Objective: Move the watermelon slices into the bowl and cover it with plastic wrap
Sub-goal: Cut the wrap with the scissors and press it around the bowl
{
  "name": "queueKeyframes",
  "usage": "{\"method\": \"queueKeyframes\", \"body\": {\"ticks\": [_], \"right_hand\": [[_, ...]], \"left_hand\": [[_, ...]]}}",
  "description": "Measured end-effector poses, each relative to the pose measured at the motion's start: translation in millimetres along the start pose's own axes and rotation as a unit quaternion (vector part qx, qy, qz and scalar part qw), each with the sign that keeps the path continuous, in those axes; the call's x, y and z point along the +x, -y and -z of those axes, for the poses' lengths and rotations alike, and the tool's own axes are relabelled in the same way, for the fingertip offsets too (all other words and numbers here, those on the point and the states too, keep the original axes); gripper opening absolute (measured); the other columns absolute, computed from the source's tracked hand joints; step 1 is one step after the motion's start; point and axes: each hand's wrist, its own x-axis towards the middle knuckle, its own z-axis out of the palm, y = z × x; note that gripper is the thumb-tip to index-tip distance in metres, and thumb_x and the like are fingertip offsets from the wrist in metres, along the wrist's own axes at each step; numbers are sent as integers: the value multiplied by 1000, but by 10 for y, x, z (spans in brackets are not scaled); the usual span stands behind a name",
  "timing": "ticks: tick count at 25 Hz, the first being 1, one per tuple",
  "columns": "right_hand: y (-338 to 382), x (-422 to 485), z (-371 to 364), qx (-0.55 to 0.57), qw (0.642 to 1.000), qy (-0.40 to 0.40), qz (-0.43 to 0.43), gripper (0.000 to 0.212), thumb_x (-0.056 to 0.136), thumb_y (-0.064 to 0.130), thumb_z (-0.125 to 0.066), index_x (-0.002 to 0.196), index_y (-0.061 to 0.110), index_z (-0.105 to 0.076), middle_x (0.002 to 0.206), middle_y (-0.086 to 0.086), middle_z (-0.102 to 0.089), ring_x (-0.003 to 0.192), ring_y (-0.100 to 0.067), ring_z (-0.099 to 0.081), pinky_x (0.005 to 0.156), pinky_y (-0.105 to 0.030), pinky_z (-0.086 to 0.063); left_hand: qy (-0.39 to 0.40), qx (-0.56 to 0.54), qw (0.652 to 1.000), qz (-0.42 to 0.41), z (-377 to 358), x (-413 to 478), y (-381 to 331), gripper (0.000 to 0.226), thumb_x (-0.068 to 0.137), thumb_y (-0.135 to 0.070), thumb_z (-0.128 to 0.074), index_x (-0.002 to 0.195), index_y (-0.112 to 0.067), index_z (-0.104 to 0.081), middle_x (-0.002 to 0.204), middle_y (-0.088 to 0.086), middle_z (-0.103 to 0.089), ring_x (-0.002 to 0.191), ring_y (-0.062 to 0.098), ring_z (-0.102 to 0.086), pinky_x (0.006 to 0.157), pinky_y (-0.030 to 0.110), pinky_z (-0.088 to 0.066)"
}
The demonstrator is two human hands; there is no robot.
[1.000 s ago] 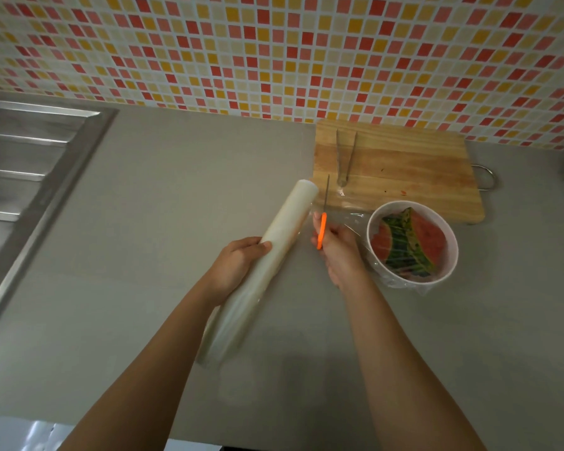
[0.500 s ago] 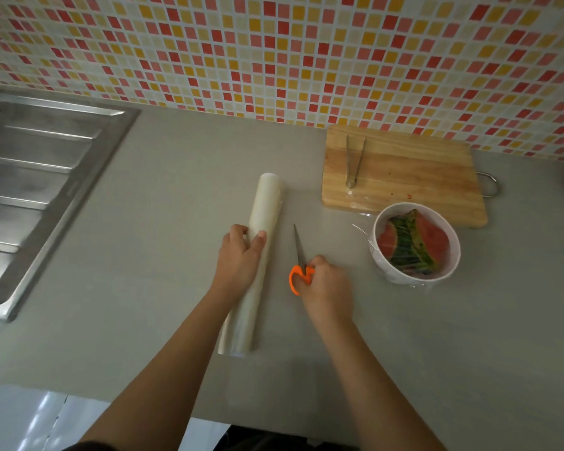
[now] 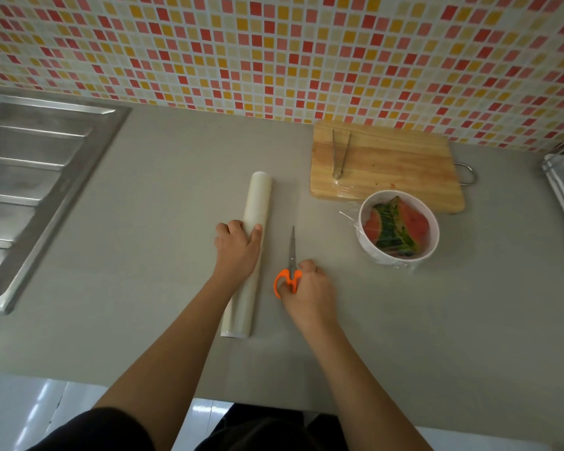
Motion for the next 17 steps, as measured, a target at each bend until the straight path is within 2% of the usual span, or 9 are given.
{"method": "queueKeyframes", "body": {"ticks": [3, 6, 8, 10, 11, 12, 14, 16, 17], "right_hand": [[1, 37, 282, 91, 993, -65, 29, 32, 81, 31, -65, 105, 10, -59, 84, -9, -67, 78, -24, -62, 71, -33, -45], [-218, 323, 878, 189, 958, -212, 50, 28, 85, 41, -59, 98, 16, -60, 78, 0, -62, 66, -13, -56, 65, -26, -45], [-489, 588, 1302, 207, 933, -293, 34, 38, 85, 48, -48, 99, 14, -60, 86, 1, -60, 73, -14, -55, 69, -21, -41], [-818, 883, 1604, 194, 927, -319, -31, 50, 84, 54, -38, 104, 12, -57, 99, -4, -60, 90, -20, -57, 76, -22, -36], [-983, 1027, 1686, 181, 934, -300, -67, 53, 86, 56, -35, 108, 11, -54, 106, -8, -60, 98, -26, -57, 78, -24, -35], [-1128, 1146, 1724, 167, 946, -259, -97, 55, 89, 57, -32, 111, 11, -53, 112, -11, -60, 103, -29, -56, 81, -29, -35], [-1318, 1321, 1708, 157, 971, -139, -112, 64, 92, 60, -24, 113, 6, -53, 113, -14, -61, 101, -30, -56, 82, -34, -37], [-1365, 1396, 1653, 197, 976, -19, -87, 73, 94, 60, -16, 112, 3, -58, 112, -17, -64, 101, -31, -59, 91, -39, -44], [-1371, 1387, 1638, 227, 970, 32, -81, 75, 92, 63, -13, 112, 9, -61, 113, -16, -65, 105, -30, -60, 98, -43, -44]], "left_hand": [[12, 4, 1000, 8, 0, 13, 24, 55, 98, -39, -43, 131, 5, -41, 131, 25, -43, 122, 40, -41, 103, 42, -30], [-6, 58, 998, 25, 37, 20, -10, 72, 97, -49, -35, 146, 3, -23, 140, 27, -38, 129, 40, -34, 108, 44, -23], [-88, 50, 994, -31, 61, -44, -78, 72, 96, -53, -30, 147, -1, -25, 136, 22, -41, 126, 35, -35, 106, 39, -24], [-125, -55, 983, -124, -19, -195, -274, 66, 93, -54, -28, 136, -6, -42, 121, 10, -50, 117, 26, -43, 97, 26, -29], [-104, -107, 978, -144, -133, -276, -393, 61, 91, -54, -27, 127, -11, -51, 112, 4, -53, 109, 21, -49, 91, 23, -32], [-61, -153, 978, -130, -289, -361, -525, 55, 91, -56, -27, 118, -17, -56, 105, -1, -57, 101, 18, -55, 87, 24, -36], [46, -243, 968, -25, -666, -475, -785, 44, 94, -54, -28, 108, -23, -55, 102, 2, -63, 90, 16, -61, 88, 33, -44], [137, -309, 936, 99, -993, -527, -947, 44, 98, -52, -25, 118, -20, -49, 106, 9, -63, 91, 20, -60, 97, 41, -45], [167, -338, 916, 141, -1118, -546, -987, 47, 99, -52, -23, 123, -18, -44, 101, 10, -64, 91, 22, -60, 97, 41, -45]]}}
